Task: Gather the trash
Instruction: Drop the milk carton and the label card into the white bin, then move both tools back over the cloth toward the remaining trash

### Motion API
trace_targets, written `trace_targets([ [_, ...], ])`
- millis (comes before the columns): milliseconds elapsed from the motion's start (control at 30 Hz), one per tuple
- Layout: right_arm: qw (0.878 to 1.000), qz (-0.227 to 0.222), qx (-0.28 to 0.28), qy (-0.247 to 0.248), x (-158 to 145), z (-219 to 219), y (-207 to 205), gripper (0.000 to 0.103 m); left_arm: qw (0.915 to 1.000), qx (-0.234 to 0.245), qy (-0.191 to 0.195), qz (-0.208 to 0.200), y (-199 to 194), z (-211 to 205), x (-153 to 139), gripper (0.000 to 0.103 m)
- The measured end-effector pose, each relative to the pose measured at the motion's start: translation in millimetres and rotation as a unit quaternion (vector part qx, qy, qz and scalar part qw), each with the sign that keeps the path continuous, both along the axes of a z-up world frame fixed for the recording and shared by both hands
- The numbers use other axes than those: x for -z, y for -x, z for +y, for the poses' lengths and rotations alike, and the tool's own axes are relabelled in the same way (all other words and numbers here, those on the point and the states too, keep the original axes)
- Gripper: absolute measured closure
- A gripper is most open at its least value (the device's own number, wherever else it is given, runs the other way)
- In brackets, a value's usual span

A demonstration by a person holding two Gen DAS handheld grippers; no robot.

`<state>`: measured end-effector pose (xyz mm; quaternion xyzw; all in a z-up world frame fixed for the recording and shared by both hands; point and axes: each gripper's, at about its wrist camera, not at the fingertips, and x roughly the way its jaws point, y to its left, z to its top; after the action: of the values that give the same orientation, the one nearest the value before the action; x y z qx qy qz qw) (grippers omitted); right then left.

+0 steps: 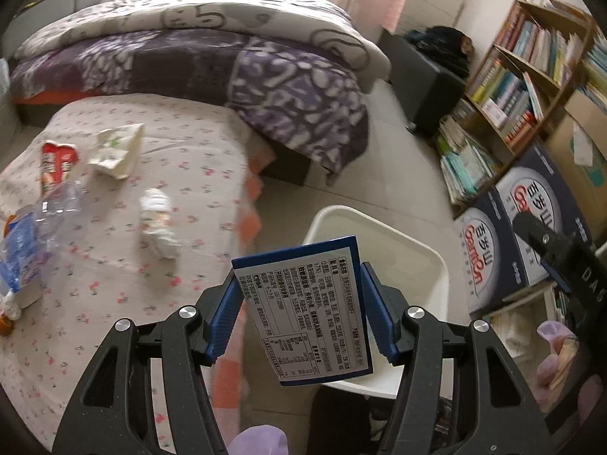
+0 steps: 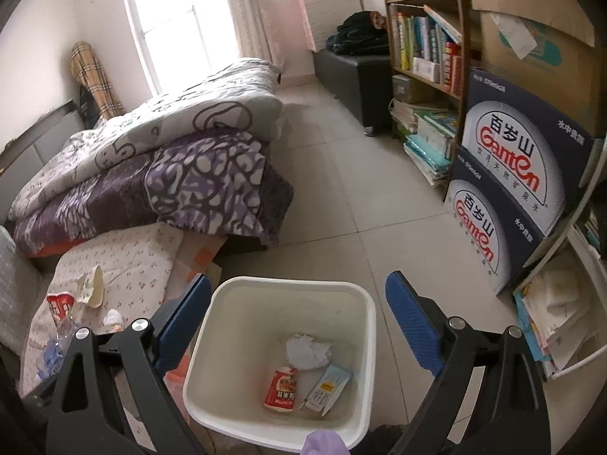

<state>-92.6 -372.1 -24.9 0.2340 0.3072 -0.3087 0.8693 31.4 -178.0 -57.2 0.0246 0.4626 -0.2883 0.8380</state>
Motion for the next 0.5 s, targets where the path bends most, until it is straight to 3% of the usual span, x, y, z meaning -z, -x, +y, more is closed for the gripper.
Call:
trace_targets([
  [233, 1.0, -0.008, 0.023, 0.001, -2.2, -11.8, 9.0, 0.012, 0.999, 0.041, 0.018, 0.0, 10.8, -25.4, 1.2, 0.041],
  [300, 1.0, -0.008, 0.027, -0.004, -1.6, -13.5, 10.3, 0.012, 0.9989, 0.043, 0.018, -0.008, 13.5, -26.6, 0.9, 0.023],
  [500, 1.0, -0.006, 0.013, -0.002, -2.7, -2.6, 0.7, 0.012, 0.9996, 0.022, 0.002, -0.016, 9.5, -13.1, 2.9, 0.022],
])
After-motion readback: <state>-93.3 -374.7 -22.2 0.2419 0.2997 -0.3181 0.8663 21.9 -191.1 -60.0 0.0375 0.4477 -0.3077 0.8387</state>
